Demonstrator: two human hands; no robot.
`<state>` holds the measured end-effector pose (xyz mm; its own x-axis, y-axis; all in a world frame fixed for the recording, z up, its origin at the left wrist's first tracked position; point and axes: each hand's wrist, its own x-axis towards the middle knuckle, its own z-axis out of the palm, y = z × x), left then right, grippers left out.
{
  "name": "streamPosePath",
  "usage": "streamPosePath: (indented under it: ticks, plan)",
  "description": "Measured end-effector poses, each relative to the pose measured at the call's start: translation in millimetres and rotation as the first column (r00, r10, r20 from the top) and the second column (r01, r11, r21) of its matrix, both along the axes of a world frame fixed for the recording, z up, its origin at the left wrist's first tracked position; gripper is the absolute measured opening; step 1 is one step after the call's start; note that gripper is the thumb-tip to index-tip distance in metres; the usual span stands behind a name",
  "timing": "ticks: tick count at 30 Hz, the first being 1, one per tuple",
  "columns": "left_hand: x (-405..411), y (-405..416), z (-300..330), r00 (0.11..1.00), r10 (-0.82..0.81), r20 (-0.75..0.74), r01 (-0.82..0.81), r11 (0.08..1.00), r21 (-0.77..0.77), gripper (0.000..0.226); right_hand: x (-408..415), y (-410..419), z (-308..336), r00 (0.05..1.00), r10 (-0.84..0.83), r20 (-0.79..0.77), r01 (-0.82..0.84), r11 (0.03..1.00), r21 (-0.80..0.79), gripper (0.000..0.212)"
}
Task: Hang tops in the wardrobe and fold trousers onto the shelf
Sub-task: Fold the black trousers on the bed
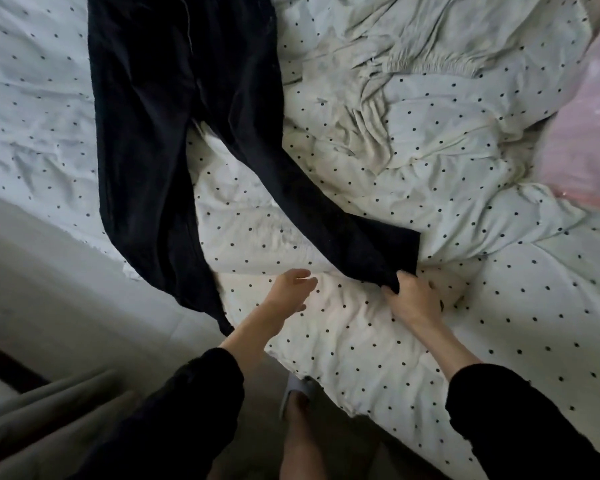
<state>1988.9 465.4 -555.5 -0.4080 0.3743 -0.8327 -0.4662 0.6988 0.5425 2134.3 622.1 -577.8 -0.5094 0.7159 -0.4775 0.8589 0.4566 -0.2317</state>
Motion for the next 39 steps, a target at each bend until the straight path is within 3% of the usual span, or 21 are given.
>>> streamPosePath:
  ticks: [3,5,8,11,15,19,20,21,22,24,25,28,30,32,36,39]
  plan:
    - [7.4,-7.9,-3.6,0.998,0.056,0.010,-0.056,0.998,-0.034,0.037,11.4,-7.3,19.9,0.980,-0.143,-0.138,0.103,0.959,-0.265,0.021]
    - [18.8,-15.6,-2.5,0.995,0.089,0.037,-0.087,0.995,-0.057,0.038,24.1,-11.8,34.1,0.980,-0.135,-0.143,0.067,0.914,-0.400,0.020]
    - [39.7,-31.0,1.7,0.990,0.115,0.086,-0.108,0.991,-0.080,0.039,36.2,-18.5,55.3,0.987,-0.106,-0.122,0.023,0.838,-0.545,0.036]
    - [56.0,-48.2,11.8,0.985,0.128,0.119,-0.119,0.990,-0.078,0.039,42.2,-27.2,81.0,0.965,-0.203,-0.163,0.046,0.749,-0.661,0.010]
    - [65.1,-70.3,18.5,0.988,0.117,0.104,-0.113,0.993,-0.038,0.041,46.8,-41.2,103.4,0.903,-0.401,-0.151,0.110,0.557,-0.823,0.021]
    - [76.5,-95.4,21.0,0.988,0.125,0.086,-0.127,0.992,0.017,0.042,61.6,-56.0,112.0,0.743,-0.666,-0.070,0.128,0.243,-0.962,0.027]
    - [80.1,-99.7,20.1,0.988,0.127,0.092,-0.130,0.991,0.024,0.041,66.8,-57.9,110.4,0.729,-0.682,-0.053,0.147,0.232,-0.962,0.027]
    - [84.2,-104.0,18.0,0.988,0.123,0.096,-0.127,0.992,0.027,0.039,72.5,-59.6,104.6,0.761,-0.645,-0.061,0.196,0.319,-0.927,0.023]
    - [90.2,-109.6,15.2,0.989,0.114,0.096,-0.117,0.993,0.025,0.039,80.4,-61.8,96.1,0.842,-0.535,-0.075,0.243,0.498,-0.832,0.015]
    - [99.7,-117.8,5.9,0.996,0.066,0.061,-0.066,0.998,-0.001,0.041,96.4,-56.6,74.3,0.969,-0.247,0.013,0.222,0.847,-0.484,0.023]
    - [104.5,-120.8,-0.4,0.998,0.046,0.042,-0.045,0.999,-0.017,0.042,103.8,-54.0,62.7,0.977,-0.202,0.062,0.211,0.909,-0.360,0.029]
    - [116.7,-126.7,-21.0,0.999,0.028,0.046,-0.025,0.998,-0.056,0.044,117.9,-53.1,36.5,0.954,-0.285,0.091,0.298,0.888,-0.350,0.018]
    - [119.9,-126.3,-32.5,0.999,0.023,0.028,-0.020,0.996,-0.082,0.046,119.4,-56.6,22.7,0.938,-0.319,0.132,0.344,0.834,-0.431,0.047]
    - [118.0,-121.1,-48.4,1.000,0.028,-0.003,-0.028,0.995,-0.101,0.049,115.7,-58.1,4.6,0.949,-0.284,0.133,0.314,0.845,-0.433,0.056]
    - [120.2,-96.3,-79.6,0.995,0.084,-0.062,-0.090,0.992,-0.092,0.054,114.3,-54.2,-29.6,0.973,-0.212,0.095,0.230,0.935,-0.271,0.031]
    - [133.1,-70.8,-90.6,0.981,0.192,-0.035,-0.194,0.979,-0.070,0.048,116.7,-51.2,-32.9,0.977,-0.151,0.154,0.190,0.938,-0.290,0.024]
